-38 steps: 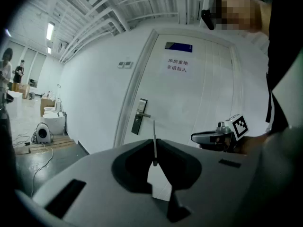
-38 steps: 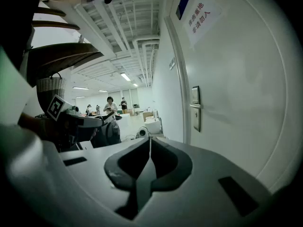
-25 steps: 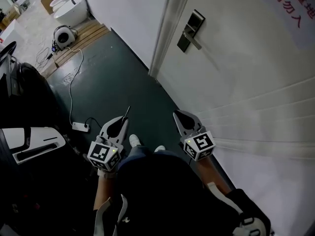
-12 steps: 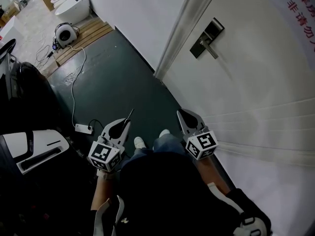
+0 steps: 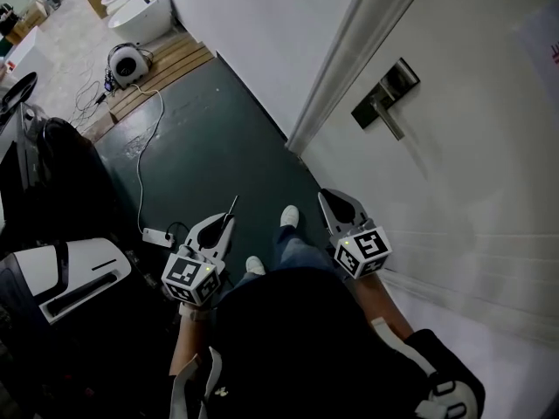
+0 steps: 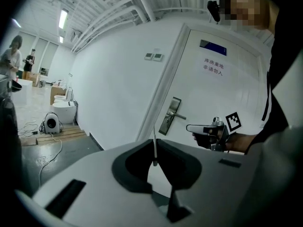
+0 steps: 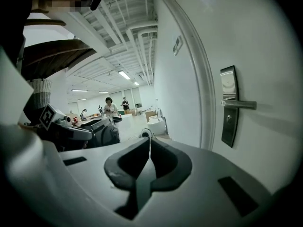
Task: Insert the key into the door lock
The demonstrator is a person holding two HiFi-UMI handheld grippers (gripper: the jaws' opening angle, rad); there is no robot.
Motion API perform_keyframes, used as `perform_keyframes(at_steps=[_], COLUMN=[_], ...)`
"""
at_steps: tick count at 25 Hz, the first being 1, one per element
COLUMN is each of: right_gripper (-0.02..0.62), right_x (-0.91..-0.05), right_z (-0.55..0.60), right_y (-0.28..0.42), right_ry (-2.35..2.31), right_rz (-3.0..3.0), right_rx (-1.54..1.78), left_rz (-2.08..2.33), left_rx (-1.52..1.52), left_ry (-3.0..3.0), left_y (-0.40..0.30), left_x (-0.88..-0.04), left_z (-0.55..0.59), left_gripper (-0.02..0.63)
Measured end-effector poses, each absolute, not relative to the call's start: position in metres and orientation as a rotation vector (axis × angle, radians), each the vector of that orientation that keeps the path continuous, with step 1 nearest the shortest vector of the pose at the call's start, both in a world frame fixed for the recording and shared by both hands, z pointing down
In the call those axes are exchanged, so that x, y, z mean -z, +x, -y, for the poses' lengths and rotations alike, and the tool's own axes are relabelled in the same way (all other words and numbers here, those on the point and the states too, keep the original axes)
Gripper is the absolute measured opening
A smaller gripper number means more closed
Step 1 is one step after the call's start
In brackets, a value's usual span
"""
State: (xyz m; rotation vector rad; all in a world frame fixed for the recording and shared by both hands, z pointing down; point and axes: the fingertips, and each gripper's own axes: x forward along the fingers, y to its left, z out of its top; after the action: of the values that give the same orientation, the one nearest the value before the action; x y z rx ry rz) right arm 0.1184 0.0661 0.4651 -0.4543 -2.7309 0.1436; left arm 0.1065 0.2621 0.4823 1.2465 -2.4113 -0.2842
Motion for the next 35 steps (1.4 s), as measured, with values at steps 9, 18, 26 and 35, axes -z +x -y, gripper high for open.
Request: perform_keyframes(at_steps=[9, 18, 26, 35], right_gripper=[0.018, 0.018, 0.018, 0.018], right_x=[-0.468, -0.466, -0.462, -0.462], right_z=[-0.022, 0.013, 0.032, 0.051], right_y=[0.025, -0.022, -0.044, -0.075], right_ry=[-0.586, -0.668, -0.605, -0.348], right_rz=[2.711, 2.695, 2.708, 2.721], right_rx=[-0.122, -0.147, -0.17, -0.194], left_rz=[2.447, 2.41, 2.314, 2.104], left_rx=[0.317, 0.339, 0.346, 0.311], left_ry=[1.156, 1.118, 1.202, 1.446], left_y=[0.018, -0.032, -0.069, -0.126], left_x=[-0.475, -0.477, -0.477, -0.491], left_z=[-0.208, -0.151, -0.105, -0.066], left_gripper=[0.028, 0.028, 0.028, 0.028])
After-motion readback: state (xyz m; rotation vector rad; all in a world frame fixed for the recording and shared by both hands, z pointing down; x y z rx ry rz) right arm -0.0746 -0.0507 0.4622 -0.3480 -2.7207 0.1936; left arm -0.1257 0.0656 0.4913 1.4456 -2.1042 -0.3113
